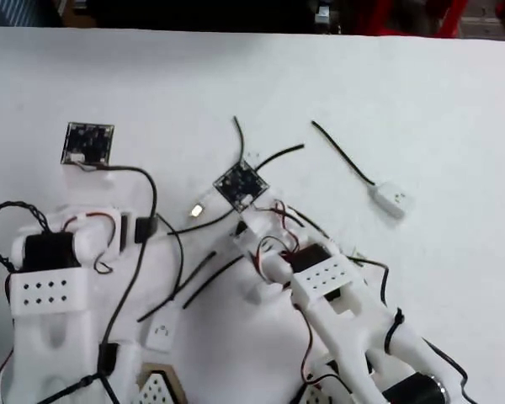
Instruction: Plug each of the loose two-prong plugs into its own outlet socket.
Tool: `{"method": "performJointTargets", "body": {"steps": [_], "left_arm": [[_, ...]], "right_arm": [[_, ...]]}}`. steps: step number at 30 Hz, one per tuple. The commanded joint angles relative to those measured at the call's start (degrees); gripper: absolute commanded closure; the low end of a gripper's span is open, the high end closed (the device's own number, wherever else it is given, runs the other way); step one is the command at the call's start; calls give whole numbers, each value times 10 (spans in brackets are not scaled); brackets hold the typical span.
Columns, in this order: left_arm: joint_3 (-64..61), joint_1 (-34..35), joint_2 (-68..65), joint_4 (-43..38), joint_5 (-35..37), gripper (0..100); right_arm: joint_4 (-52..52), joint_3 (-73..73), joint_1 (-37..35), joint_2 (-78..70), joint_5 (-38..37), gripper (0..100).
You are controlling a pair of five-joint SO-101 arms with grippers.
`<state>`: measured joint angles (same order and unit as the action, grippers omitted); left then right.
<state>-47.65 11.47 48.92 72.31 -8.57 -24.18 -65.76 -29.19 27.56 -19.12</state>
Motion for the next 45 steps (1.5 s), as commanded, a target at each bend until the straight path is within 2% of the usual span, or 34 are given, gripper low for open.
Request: {"method": "performJointTargets", "body": {"steps": [1,5,15,21,31,39,45], "left_arm": [[-8,6,13,-11,-2,691],[-10,6,13,-13,-2,691],[-9,4,13,-13,-2,691],[-10,4,13,-11,-2,691],[-11,4,13,-11,-3,691],[-17,3,13,-12,-3,691],[-17,3,13,-12,-2,691]], "right_arm": [[-26,-10,8,-10,4,981],[-33,-9,-15,-7,95,981],[-14,-12,-22,-11,130,981],[6,-49,-21,-7,98,981],[-34,-46,-18,-7,94,981],[-40,8,-33,-12,94,982],[-96,41,-54,-11,94,982]]}}
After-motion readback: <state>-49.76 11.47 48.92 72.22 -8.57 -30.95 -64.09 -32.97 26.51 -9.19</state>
